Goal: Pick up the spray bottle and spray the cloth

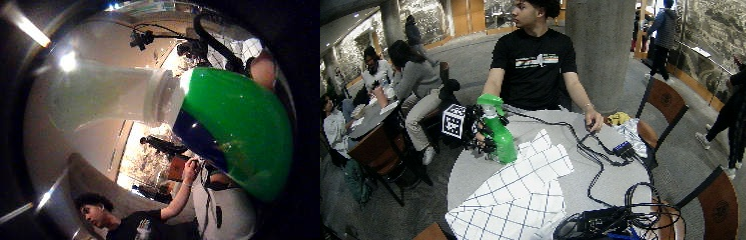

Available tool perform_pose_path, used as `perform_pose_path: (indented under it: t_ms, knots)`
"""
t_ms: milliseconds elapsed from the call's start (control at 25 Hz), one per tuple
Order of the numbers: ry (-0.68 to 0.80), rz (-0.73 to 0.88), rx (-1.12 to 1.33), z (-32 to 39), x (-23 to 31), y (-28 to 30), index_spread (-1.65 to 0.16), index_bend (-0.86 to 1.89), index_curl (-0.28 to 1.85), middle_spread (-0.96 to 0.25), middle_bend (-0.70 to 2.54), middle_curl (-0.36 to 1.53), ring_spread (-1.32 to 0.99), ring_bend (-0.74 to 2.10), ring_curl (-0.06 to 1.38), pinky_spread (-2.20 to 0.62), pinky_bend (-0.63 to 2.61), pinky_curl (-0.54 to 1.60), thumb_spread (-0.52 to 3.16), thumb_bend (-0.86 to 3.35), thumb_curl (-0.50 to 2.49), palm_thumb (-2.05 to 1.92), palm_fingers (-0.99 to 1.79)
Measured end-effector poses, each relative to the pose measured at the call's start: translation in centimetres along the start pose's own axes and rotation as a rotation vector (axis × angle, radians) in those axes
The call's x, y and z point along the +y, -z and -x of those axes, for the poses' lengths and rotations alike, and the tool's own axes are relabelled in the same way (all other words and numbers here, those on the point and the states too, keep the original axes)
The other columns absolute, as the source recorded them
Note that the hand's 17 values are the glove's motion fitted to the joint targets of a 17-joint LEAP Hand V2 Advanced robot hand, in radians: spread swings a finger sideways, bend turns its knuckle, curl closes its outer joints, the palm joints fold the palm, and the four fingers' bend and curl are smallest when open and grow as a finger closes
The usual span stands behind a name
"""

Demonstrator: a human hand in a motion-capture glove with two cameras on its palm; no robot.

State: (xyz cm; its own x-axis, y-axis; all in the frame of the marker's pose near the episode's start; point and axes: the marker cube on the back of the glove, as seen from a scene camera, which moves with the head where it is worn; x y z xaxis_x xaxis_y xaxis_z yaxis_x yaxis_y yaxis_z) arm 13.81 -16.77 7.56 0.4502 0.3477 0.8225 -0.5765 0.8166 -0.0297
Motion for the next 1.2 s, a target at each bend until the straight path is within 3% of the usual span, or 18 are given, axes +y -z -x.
perform_pose_path:
  t_ms: [319, 878, 1198]
  knots:
    - [-0.045, 0.072, 0.273, 2.9, -0.6, 3.5, -0.24, 0.13, 0.31, -0.04, 0.3, 0.43, -0.06, 0.5, 0.38, 0.08, 0.48, 0.29, 0.72, -0.02, 0.51, 0.95, 1.08]
    - [-0.109, 0.313, 0.821, 4.3, -4.3, 3.9, -0.21, 0.11, 0.3, -0.02, 0.28, 0.44, -0.07, 0.49, 0.39, 0.07, 0.47, 0.3, 0.69, -0.03, 0.54, 0.96, 1.1]
    - [-0.172, 0.391, 0.944, 3.9, -4.8, 4.2, -0.21, 0.11, 0.3, -0.01, 0.28, 0.45, -0.07, 0.49, 0.39, 0.06, 0.47, 0.31, 0.69, -0.03, 0.55, 0.96, 1.11]
